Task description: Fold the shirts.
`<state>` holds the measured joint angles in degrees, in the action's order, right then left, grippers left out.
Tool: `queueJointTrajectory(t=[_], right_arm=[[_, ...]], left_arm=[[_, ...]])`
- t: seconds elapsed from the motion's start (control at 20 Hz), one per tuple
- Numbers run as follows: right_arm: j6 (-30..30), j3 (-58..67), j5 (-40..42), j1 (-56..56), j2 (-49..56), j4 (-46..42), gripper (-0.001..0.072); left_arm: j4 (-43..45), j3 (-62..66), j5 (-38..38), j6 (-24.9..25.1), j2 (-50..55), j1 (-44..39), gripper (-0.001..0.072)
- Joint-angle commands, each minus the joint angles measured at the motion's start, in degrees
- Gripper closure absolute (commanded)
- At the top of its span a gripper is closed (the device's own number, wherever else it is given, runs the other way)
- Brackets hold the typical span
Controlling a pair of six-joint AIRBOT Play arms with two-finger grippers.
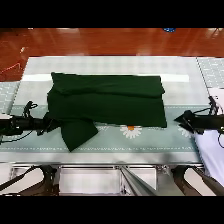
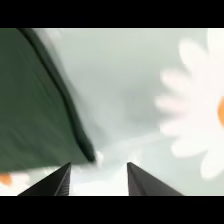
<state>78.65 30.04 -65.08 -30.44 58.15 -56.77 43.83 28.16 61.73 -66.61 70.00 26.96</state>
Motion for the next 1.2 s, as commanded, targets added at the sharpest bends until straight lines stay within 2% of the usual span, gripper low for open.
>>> queueJointTrajectory(t=[0.0, 0.3, 0.5, 0.55, 0.6, 0.65, 0.8, 1.0, 1.15], right_arm=[[1.01, -4.07, -0.24, -0.39, 0.04, 0.94, 0.0303], [-5.35, -4.02, 1.42, 0.44, 8.37, 11.91, 0.0303], [-6.56, -0.24, 7.78, 10.08, 15.02, 17.49, 0.0306], [-6.49, 1.42, 9.38, 11.50, 15.69, 19.10, 0.0354], [-6.75, 3.30, 9.64, 12.55, 15.96, 19.54, 0.0576], [-8.17, 5.05, 8.28, 12.92, 15.96, 19.28, 0.0679], [-8.85, 10.05, 0.90, 12.85, 15.06, 14.56, 0.0679], [-7.72, 17.00, 0.57, 12.94, 15.78, 13.29, 0.0680], [-7.32, 23.32, 1.14, 12.94, 20.33, 15.56, 0.0680]], left_arm=[[-0.79, 0.59, 1.51, 0.17, 0.02, -0.20, 0.0688], [-0.79, 0.59, 1.31, 0.15, 0.02, -0.20, 0.0688], [-0.79, 0.59, 1.42, 0.15, 0.02, -0.20, 0.0687], [-0.79, 0.61, 1.68, 0.15, 0.02, -0.20, 0.0688], [-0.79, 0.79, 1.97, 0.15, -0.02, -0.17, 0.0687], [-0.79, 1.27, 2.36, 0.15, -0.13, -0.15, 0.0688], [-1.07, 6.32, 4.94, 0.15, -0.85, -0.20, 0.0688], [-6.38, 16.20, 4.55, -0.11, 0.61, -1.16, 0.0688], [-6.36, 26.03, 3.48, -1.92, 7.13, -4.90, 0.0688]])
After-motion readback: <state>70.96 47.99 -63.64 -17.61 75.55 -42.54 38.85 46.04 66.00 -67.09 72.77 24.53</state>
